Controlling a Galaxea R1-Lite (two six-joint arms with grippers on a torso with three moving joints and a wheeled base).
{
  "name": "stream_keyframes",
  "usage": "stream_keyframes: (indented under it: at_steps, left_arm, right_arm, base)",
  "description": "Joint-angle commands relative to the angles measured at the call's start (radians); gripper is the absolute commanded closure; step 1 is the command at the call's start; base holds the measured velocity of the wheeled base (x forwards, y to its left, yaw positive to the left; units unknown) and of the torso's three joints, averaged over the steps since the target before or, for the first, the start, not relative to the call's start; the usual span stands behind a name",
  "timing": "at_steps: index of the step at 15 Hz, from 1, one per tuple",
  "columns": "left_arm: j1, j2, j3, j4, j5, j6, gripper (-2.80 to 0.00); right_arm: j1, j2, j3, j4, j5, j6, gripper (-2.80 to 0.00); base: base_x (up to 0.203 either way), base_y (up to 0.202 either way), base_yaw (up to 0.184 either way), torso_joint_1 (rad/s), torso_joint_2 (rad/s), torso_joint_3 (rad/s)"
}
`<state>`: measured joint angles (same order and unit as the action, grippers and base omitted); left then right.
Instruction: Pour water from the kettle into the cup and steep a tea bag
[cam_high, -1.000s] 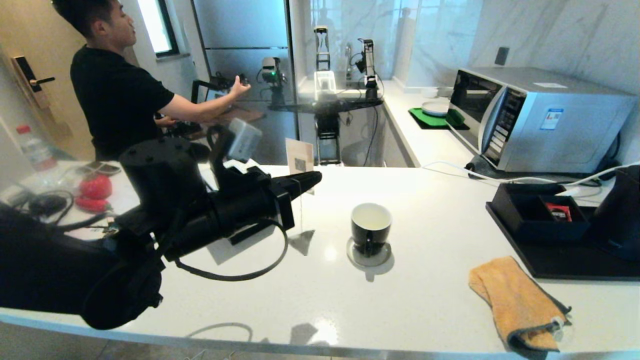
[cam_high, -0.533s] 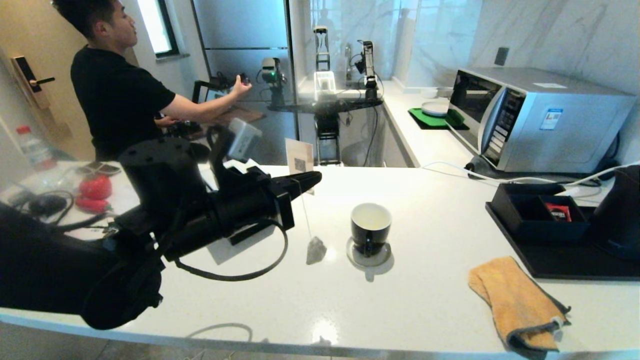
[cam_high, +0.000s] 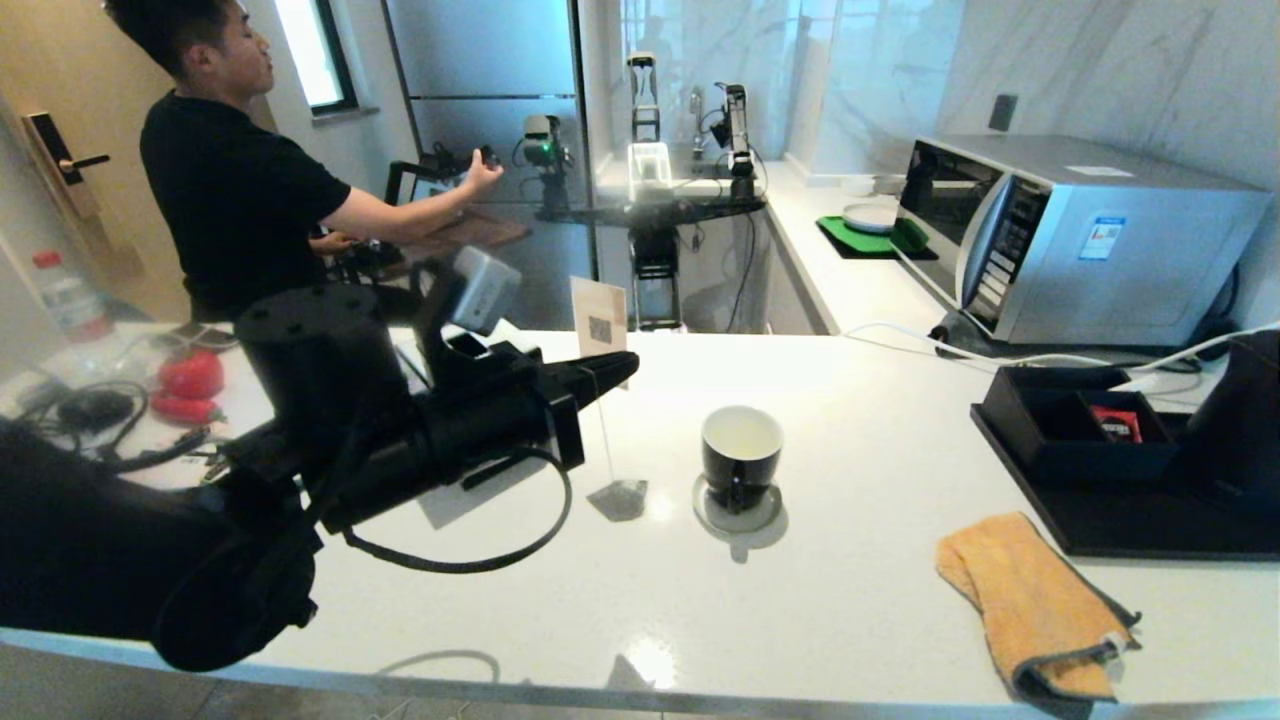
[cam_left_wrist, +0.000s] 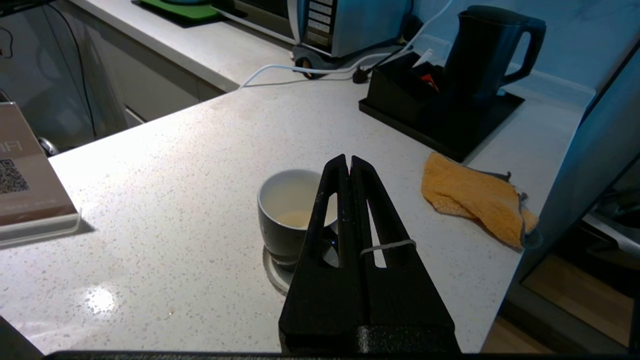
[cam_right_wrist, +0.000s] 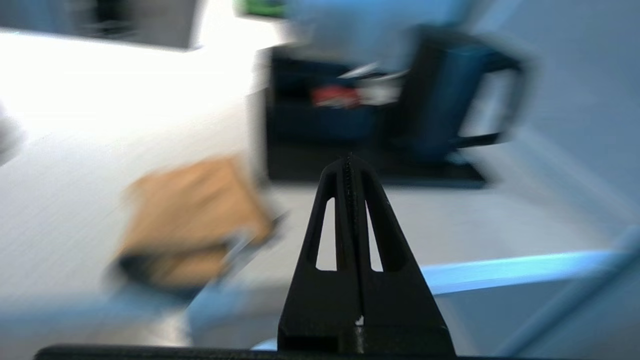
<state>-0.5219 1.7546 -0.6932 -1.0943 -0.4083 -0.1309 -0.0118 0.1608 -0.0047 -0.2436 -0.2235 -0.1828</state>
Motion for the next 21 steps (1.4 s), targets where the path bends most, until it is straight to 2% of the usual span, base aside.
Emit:
stream_keyframes:
  at_steps: [1,2,3,8,14,21]
  left_arm:
    - [0.000,-0.014,0.009,-0.006,-0.004,-0.001,0.00]
    - [0.000,-0.015,0.008,-0.006,-0.004,-0.001,0.00]
    - [0.000,-0.015,0.002,-0.006,-0.004,-0.001,0.00]
    - [-0.001,-0.025,-0.009,-0.006,-0.008,-0.001,0.00]
    - [-0.010,-0.011,-0.054,-0.003,-0.010,-0.001,0.00]
    - [-0.023,0.112,-0.284,0.055,-0.012,-0.002,0.00]
  right_arm:
    - [0.011,-0.161,0.003,0.171,0.178,0.028,0.00]
    - [0.013,-0.160,0.004,0.227,0.222,0.053,0.00]
    - [0.013,-0.160,-0.002,0.278,0.230,0.071,0.00]
    - [0.013,-0.160,0.002,0.252,0.225,0.163,0.00]
    - [0.013,-0.160,0.005,0.250,0.225,0.164,0.00]
    - [0.013,-0.159,0.005,0.250,0.225,0.165,0.00]
  base:
    - [0.000,0.000,0.000,0.000,0.00,0.000]
    - [0.000,0.000,0.000,0.000,0.00,0.000]
    - [0.000,0.000,0.000,0.000,0.00,0.000]
    - [0.000,0.000,0.000,0.000,0.00,0.000]
    - [0.000,0.000,0.000,0.000,0.00,0.000]
    - [0.000,0.000,0.000,0.000,0.00,0.000]
